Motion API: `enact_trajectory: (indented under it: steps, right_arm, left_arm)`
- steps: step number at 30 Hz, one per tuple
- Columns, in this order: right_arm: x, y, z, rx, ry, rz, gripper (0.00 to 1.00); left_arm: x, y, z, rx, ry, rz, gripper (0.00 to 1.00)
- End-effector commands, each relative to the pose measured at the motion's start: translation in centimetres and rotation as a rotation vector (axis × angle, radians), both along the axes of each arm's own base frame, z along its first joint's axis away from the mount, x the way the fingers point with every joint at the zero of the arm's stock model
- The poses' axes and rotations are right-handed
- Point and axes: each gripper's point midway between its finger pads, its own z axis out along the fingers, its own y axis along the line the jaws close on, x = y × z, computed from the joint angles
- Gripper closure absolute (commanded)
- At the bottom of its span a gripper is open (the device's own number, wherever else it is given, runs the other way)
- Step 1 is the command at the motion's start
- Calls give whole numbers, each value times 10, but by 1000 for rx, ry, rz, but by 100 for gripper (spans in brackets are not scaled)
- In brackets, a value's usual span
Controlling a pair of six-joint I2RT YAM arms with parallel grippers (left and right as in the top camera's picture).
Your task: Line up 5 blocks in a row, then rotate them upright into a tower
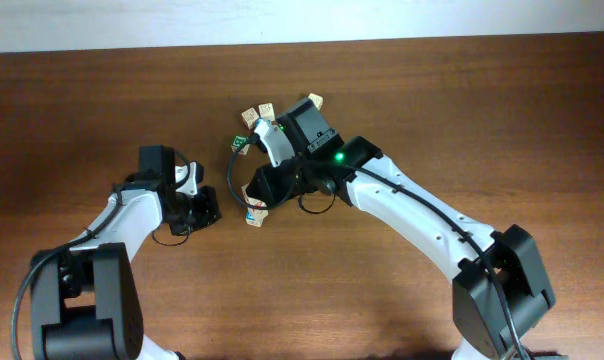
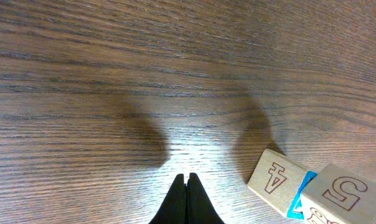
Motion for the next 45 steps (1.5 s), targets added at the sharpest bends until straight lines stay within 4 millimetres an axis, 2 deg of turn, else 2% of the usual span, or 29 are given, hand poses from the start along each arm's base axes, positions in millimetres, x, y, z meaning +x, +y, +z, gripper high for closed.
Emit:
enact_trajectory:
  steps: [1, 8, 20, 28, 41, 45]
  right_arm:
    - [6, -6, -27, -86, 2, -28, 90]
    - [7, -4, -17, -79, 3, -24, 90]
    - [-6, 0, -18, -75, 40, 8, 91]
    - [0, -12, -30, -187, -41, -3, 91]
    - [-6, -10, -34, -221, -98, 68, 91]
    - [-4, -8, -26, -219, -129, 96, 91]
  left_arm:
    - [3, 3, 1, 8, -7, 4, 100]
    - [3, 3, 1, 8, -7, 4, 100]
    - [3, 3, 1, 8, -7, 4, 100]
    - [4, 3, 2, 8, -11, 4, 100]
    - [5, 3, 2, 12, -15, 5, 100]
    - [5, 3, 2, 12, -14, 5, 100]
